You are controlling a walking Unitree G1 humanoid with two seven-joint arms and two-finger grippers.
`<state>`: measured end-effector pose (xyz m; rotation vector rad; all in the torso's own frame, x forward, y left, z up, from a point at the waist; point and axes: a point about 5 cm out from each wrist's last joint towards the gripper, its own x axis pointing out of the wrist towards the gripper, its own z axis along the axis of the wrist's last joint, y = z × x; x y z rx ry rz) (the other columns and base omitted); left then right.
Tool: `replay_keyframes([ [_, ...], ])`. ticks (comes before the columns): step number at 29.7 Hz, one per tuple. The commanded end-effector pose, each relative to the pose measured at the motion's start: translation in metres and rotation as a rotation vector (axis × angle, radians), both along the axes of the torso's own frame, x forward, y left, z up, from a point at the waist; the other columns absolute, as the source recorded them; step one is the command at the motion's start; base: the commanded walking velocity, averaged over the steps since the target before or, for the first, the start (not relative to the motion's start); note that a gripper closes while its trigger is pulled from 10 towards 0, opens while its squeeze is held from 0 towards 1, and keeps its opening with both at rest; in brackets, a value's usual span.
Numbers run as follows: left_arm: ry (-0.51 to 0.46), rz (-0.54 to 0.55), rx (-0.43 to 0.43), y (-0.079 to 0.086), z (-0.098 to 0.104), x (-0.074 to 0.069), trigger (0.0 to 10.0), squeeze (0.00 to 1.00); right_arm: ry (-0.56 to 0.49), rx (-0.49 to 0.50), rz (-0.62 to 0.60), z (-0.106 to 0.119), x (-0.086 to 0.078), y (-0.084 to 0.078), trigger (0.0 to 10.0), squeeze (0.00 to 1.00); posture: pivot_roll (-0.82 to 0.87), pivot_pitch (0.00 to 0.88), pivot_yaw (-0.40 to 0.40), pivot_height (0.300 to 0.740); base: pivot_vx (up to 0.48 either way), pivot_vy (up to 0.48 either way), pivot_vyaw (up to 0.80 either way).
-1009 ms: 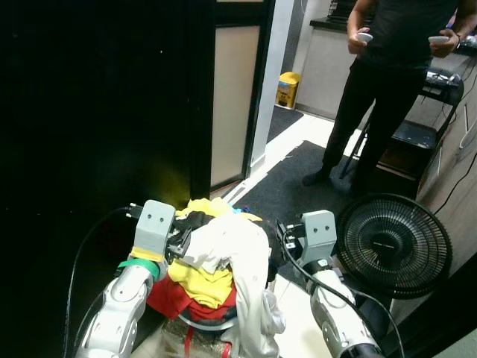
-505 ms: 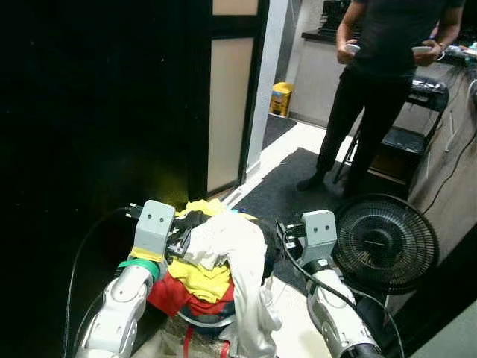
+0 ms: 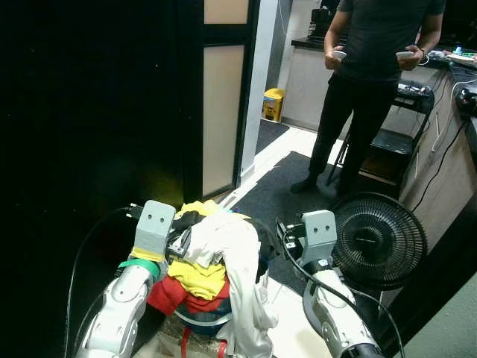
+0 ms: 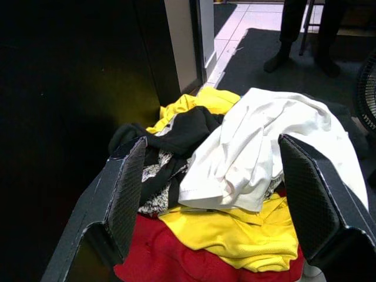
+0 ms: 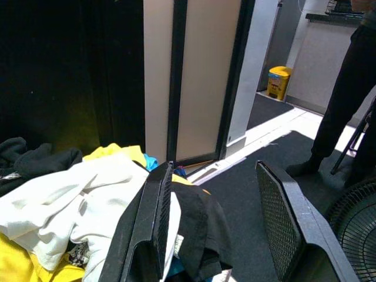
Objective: Clothes washing
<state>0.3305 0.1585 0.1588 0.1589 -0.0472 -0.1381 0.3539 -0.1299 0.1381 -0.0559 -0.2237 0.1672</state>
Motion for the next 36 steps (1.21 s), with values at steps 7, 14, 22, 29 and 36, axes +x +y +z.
replay_keyframes([
  [7,0.02,0.005,0.002,-0.0003,-0.0056,-0.0013,10.0,0.0,0.026,0.001,-0.01,-0.0079,-0.0023,-0.0028,10.0,0.0,0.01,0.022,0.022,0.74,0.0,0.0,0.0],
  [14,0.021,0.006,0.002,-0.0002,-0.0059,-0.0011,10.0,0.0,0.026,0.001,-0.011,-0.008,-0.0023,-0.0028,10.0,0.0,0.01,0.022,0.021,0.74,0.0,0.0,0.0],
  [22,0.023,0.006,0.003,-0.0001,-0.0062,-0.0012,10.0,0.0,0.028,0.0,-0.011,-0.0084,-0.0024,-0.0028,10.0,0.0,0.01,0.024,0.021,0.74,0.0,0.0,0.0],
  [29,0.023,0.006,0.003,0.0,-0.0063,-0.0012,10.0,0.0,0.028,0.001,-0.013,-0.0086,-0.0025,-0.0031,10.0,0.0,0.01,0.024,0.022,0.74,0.0,0.0,0.0],
  [36,0.021,0.009,0.005,0.0007,-0.0058,-0.0004,10.0,0.0,0.026,0.002,-0.012,-0.0084,-0.0025,-0.0028,10.0,0.0,0.01,0.022,0.021,0.74,0.0,0.0,0.0],
])
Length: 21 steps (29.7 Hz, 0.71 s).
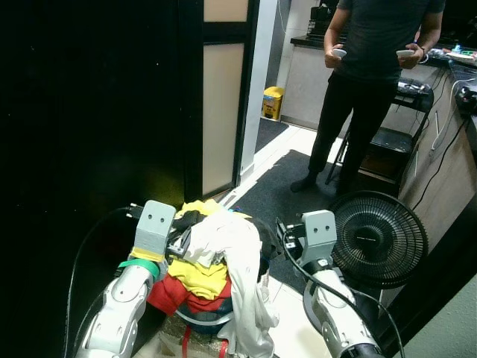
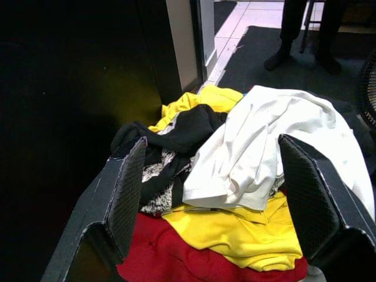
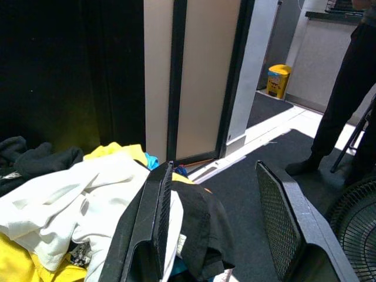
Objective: Clothes washing
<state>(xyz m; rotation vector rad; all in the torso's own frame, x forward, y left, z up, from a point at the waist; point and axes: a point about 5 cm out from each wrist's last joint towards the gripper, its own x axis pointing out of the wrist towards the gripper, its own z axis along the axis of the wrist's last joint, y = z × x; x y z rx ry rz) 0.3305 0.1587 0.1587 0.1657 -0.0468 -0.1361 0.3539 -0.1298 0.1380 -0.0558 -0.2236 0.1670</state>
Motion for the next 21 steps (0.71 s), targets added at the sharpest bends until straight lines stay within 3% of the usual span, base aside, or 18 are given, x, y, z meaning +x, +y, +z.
replay_keyframes([
  [1,0.021,0.007,-0.002,0.0004,-0.0057,-0.0005,10.0,0.0,0.026,0.002,-0.012,-0.0084,-0.0024,-0.0028,10.0,0.0,0.01,0.022,0.021,0.74,0.0,0.0,0.0],
  [21,0.024,0.003,-0.022,-0.0043,-0.0088,0.0006,10.0,0.0,0.015,-0.017,-0.01,-0.0045,-0.0017,-0.0072,10.0,0.0,-0.05,0.027,0.012,0.74,0.0,0.0,0.0],
])
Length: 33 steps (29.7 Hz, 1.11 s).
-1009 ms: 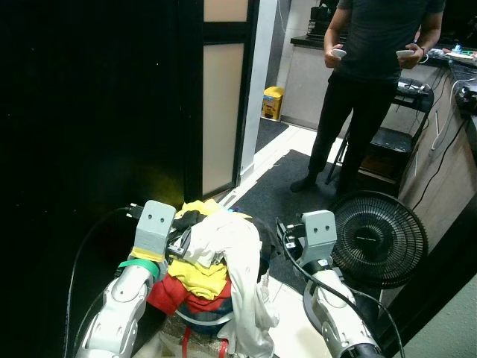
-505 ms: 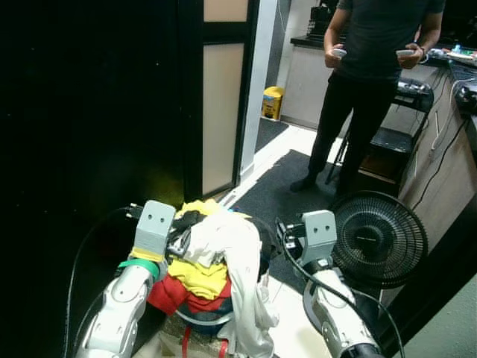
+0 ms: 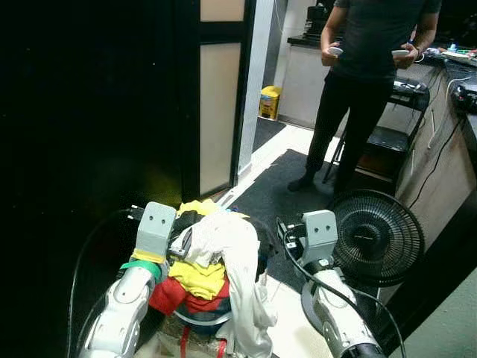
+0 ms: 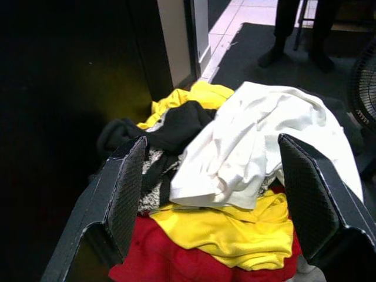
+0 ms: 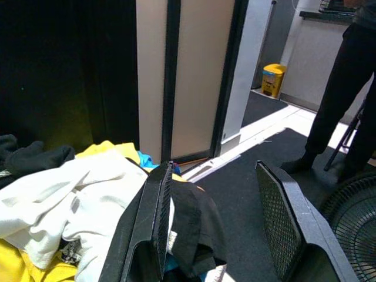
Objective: Clothes washing
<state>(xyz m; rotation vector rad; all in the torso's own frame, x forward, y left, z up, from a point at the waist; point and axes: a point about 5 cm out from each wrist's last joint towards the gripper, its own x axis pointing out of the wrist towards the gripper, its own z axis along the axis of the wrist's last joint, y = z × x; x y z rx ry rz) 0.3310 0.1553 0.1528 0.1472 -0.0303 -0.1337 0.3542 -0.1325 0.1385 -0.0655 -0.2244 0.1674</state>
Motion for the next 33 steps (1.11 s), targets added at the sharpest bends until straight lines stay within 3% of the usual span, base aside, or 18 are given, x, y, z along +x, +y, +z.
replay_keyframes([
  [1,0.007,-0.002,-0.006,-0.001,-0.0031,0.0002,10.0,0.0,0.016,-0.007,-0.01,-0.005,-0.0018,-0.0047,10.0,0.0,-0.06,0.021,0.014,0.74,0.0,0.0,0.0],
  [33,-0.02,0.0,0.012,0.0022,0.0058,0.001,10.0,0.0,0.003,0.018,-0.002,0.001,0.0017,0.0027,10.0,0.0,0.05,0.043,0.01,0.74,0.0,0.0,0.0],
])
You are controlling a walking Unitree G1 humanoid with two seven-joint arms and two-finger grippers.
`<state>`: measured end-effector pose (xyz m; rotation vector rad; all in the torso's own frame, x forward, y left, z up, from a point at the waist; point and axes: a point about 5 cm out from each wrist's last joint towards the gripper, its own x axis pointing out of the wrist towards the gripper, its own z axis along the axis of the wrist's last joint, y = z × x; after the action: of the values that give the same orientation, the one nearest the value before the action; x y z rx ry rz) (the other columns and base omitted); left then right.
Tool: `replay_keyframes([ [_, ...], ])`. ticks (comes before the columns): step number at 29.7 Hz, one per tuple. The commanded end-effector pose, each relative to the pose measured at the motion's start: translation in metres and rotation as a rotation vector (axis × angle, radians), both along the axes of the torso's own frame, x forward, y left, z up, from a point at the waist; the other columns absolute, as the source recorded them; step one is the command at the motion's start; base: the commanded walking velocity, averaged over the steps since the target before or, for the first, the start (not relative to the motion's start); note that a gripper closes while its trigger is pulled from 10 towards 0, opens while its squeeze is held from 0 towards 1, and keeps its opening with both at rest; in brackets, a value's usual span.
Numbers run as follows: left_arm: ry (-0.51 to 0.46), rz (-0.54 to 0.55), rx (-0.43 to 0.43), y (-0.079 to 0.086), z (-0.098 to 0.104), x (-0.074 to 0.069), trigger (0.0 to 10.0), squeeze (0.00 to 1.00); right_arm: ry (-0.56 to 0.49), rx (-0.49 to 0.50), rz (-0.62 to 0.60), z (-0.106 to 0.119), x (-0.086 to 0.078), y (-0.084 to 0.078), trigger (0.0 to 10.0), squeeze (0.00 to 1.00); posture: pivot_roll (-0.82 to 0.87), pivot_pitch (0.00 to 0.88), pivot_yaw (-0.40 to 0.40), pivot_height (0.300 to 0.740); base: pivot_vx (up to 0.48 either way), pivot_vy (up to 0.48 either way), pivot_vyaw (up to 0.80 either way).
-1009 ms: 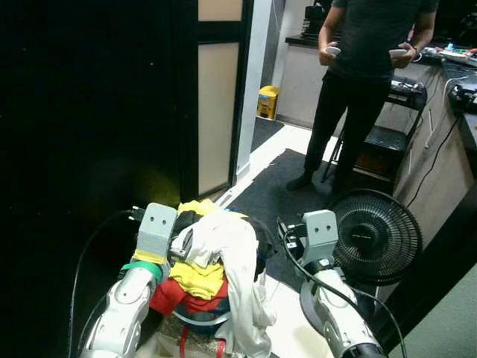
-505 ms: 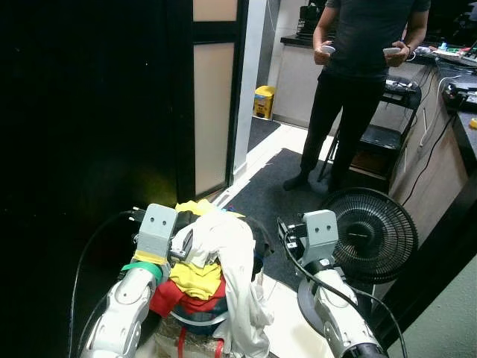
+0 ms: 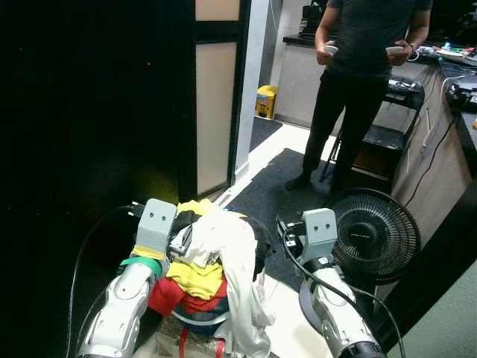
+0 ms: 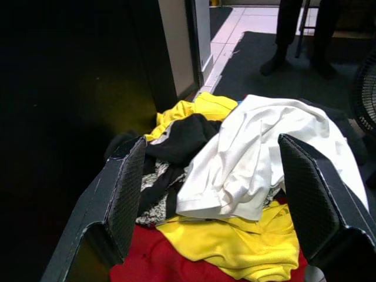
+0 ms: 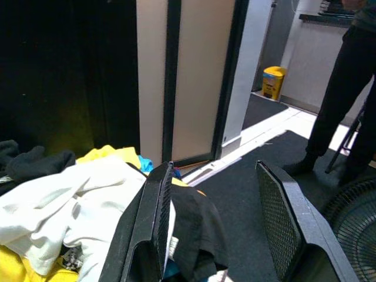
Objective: Clothes washing
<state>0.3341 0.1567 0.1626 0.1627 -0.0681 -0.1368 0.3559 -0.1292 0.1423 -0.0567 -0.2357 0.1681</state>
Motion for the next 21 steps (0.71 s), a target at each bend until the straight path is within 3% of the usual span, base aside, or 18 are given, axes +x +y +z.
replay_keyframes([
  [1,0.018,0.007,-0.002,0.0004,-0.0039,-0.002,10.0,0.0,0.014,0.008,-0.003,-0.0026,0.0001,-0.0006,10.0,0.0,0.05,0.042,0.009,0.74,0.0,0.0,0.0],
  [21,0.019,-0.001,-0.01,-0.0028,-0.0038,-0.0011,10.0,0.0,0.021,0.004,-0.013,-0.0064,-0.0034,-0.0045,10.0,0.0,0.01,0.038,0.019,0.74,0.0,0.0,0.0],
])
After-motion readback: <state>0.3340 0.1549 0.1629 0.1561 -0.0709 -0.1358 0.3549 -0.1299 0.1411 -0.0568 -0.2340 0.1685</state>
